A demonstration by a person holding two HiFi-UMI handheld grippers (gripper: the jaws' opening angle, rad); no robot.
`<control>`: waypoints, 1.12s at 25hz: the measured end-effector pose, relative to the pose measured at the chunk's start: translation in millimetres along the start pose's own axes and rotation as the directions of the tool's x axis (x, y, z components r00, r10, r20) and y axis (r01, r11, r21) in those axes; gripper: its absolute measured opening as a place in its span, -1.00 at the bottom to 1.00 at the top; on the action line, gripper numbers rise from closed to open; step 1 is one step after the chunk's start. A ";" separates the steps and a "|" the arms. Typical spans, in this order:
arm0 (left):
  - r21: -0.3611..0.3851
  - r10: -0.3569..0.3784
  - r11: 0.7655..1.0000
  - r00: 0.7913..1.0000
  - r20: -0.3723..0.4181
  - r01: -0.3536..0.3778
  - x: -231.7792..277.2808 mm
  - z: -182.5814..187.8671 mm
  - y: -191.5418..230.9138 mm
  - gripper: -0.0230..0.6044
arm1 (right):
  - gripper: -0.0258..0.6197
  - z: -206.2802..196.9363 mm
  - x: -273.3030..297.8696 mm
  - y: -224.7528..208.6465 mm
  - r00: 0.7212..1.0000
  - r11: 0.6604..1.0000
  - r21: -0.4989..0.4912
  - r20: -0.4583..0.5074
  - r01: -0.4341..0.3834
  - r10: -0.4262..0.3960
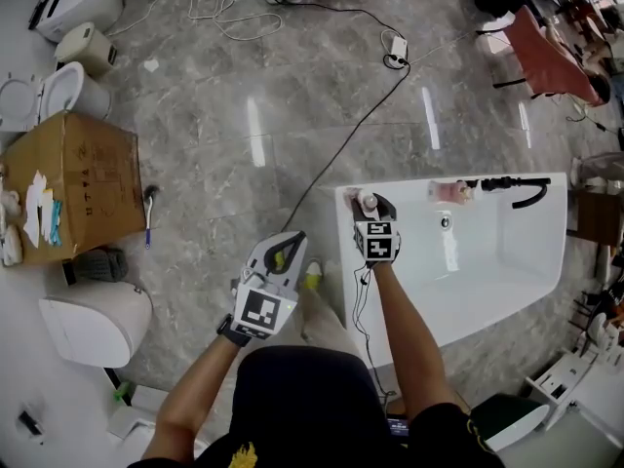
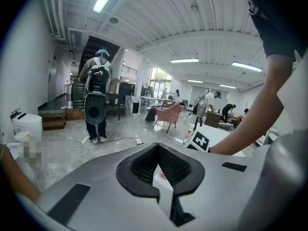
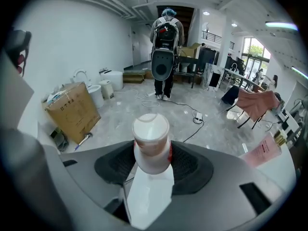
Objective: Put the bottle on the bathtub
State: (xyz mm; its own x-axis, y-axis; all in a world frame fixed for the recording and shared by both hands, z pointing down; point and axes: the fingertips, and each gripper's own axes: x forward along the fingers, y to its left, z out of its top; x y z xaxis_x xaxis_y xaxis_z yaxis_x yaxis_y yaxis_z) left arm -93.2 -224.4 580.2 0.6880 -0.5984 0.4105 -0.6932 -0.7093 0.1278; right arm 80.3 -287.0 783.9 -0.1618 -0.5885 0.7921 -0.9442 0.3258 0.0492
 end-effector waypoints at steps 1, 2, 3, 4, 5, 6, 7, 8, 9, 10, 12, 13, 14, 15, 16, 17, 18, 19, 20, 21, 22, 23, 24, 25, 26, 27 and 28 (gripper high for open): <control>-0.001 -0.001 1.000 1.000 -0.001 0.001 0.7 -0.8 -0.5 -0.87 | -0.25 -0.2 0.0 -0.4 1.000 1.000 0.000 0.004 -0.001 0.001; -0.002 -0.002 1.000 1.000 -0.003 0.002 1.4 -1.9 -1.1 -0.87 | -0.25 0.1 0.4 -1.5 1.000 1.000 0.006 0.007 -0.002 0.002; -0.005 -0.004 1.000 1.000 -0.004 0.004 2.0 -2.9 -1.7 -0.87 | -0.25 0.8 1.0 -2.9 1.000 1.000 0.015 0.011 -0.004 0.004; -0.009 -0.005 1.000 1.000 -0.004 0.005 2.3 -3.8 -2.6 -0.87 | -0.25 1.7 1.6 -3.8 1.000 1.000 0.024 0.016 -0.008 0.007; -0.012 -0.007 1.000 1.000 -0.004 0.007 2.3 -4.6 -3.6 -0.87 | -0.25 2.3 2.3 -3.9 1.000 0.999 0.031 0.020 -0.011 0.011; -0.015 -0.009 1.000 1.000 -0.004 0.009 2.1 -5.2 -4.6 -0.87 | -0.24 2.2 3.1 -3.7 1.000 0.999 0.033 0.021 -0.013 0.012; -0.016 -0.011 1.000 1.000 -0.004 0.011 1.9 -5.4 -5.9 -0.87 | -0.24 0.9 4.1 -4.3 1.000 0.999 0.032 0.017 -0.009 0.008; -0.015 -0.014 1.000 1.000 -0.004 0.014 1.7 -5.5 -7.3 -0.87 | -0.24 -1.0 5.4 -5.6 1.000 1.000 0.029 0.010 0.000 0.000; -0.014 -0.017 1.000 1.000 -0.004 0.017 1.3 -5.7 -8.5 -0.87 | -0.24 -2.5 6.6 -6.8 1.000 1.000 0.027 0.003 0.008 -0.008; -0.013 -0.019 1.000 1.000 -0.005 0.019 0.5 -6.3 -9.2 -0.87 | -0.23 -3.3 7.7 -7.2 1.000 1.000 0.025 -0.002 0.014 -0.014; -0.015 -0.020 1.000 1.000 -0.005 0.020 -1.8 -8.4 -9.4 -0.87 | -0.22 -3.3 9.4 -7.1 1.000 0.999 0.022 -0.008 0.025 -0.025; -0.017 -0.020 1.000 1.000 -0.005 0.020 -2.9 -9.4 -8.9 -0.87 | -0.21 -3.6 10.4 -7.1 0.999 0.999 0.024 -0.014 0.030 -0.030; -0.018 -0.019 1.000 1.000 -0.006 0.019 -4.0 -10.1 -7.9 -0.87 | -0.20 -3.9 11.3 -7.3 0.999 0.999 0.027 -0.019 0.033 -0.033; -0.018 -0.019 1.000 1.000 -0.007 0.019 -4.9 -10.5 -6.9 -0.87 | -0.18 -4.1 12.0 -7.5 0.999 0.999 0.032 -0.022 0.034 -0.034; -0.019 -0.019 1.000 1.000 -0.008 0.018 -5.8 -10.5 -6.0 -0.87 | -0.17 -4.0 12.0 -7.8 0.999 0.999 0.036 -0.024 0.035 -0.034; -0.019 -0.019 1.000 1.000 -0.007 0.019 -6.8 -10.6 -5.4 -0.87 | -0.16 -3.7 11.6 -7.6 0.999 0.999 0.038 -0.025 0.035 -0.034; -0.019 -0.020 1.000 1.000 -0.007 0.020 -7.8 -10.9 -4.9 -0.87 | -0.16 -3.5 11.0 -7.2 0.999 0.999 0.040 -0.025 0.034 -0.033; -0.019 -0.021 1.000 1.000 -0.007 0.021 -8.5 -11.6 -4.6 -0.87 | -0.16 -4.0 10.6 -6.9 0.999 0.998 0.045 -0.026 0.034 -0.033; -0.017 -0.023 1.000 1.000 -0.007 0.023 -8.9 -12.5 -4.4 -0.87 | -0.14 -5.5 10.7 -6.9 0.999 0.998 0.053 -0.030 0.035 -0.033; -0.016 -0.025 1.000 1.000 -0.008 0.025 -8.9 -13.3 -4.4 -0.87 | -0.12 -7.6 11.0 -7.1 0.999 0.997 0.063 -0.036 0.034 -0.032; -0.016 -0.027 1.000 1.000 -0.008 0.027 -8.8 -13.6 -4.5 -0.87 | -0.08 -9.7 11.3 -6.9 0.999 0.997 0.074 -0.043 0.031 -0.028; -0.016 -0.030 0.999 1.000 -0.007 0.029 -8.7 -13.4 -4.8 -0.87 | -0.02 -11.3 11.2 -6.4 0.999 0.996 0.083 -0.049 0.027 -0.023; -0.016 -0.032 0.999 0.999 -0.007 0.032 -8.4 -12.7 -5.4 -0.87 | 0.03 -12.4 10.7 -6.0 0.998 0.996 0.090 -0.052 0.022 -0.017; -0.015 -0.035 0.999 0.999 -0.006 0.034 -8.1 -11.8 -6.3 -0.87 | 0.05 -13.3 9.8 -5.9 0.998 0.995 0.096 -0.053 0.019 -0.014; -0.013 -0.038 0.999 0.999 -0.005 0.038 -7.8 -10.9 -7.4 -0.87 | 0.07 -14.4 8.6 -6.0 0.999 0.995 0.100 -0.053 0.017 -0.012; -0.009 -0.043 0.999 0.999 -0.005 0.043 -7.7 -10.1 -8.4 -0.87 | 0.08 -15.4 7.2 -6.1 0.999 0.994 0.104 -0.052 0.017 -0.012; -0.003 -0.048 0.999 0.999 -0.005 0.048 -8.3 -9.4 -9.0 -0.87 | 0.08 -16.2 5.7 -5.5 0.999 0.994 0.109 -0.052 0.016 -0.011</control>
State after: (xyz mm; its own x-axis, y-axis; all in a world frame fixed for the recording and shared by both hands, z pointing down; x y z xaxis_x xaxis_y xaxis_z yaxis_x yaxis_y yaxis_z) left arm -94.6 -209.6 584.2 0.7195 -0.5616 0.4086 -0.6599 -0.7362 0.1502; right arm 89.2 -280.2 797.9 -0.1365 -0.5528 0.8220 -0.9723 0.2338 -0.0042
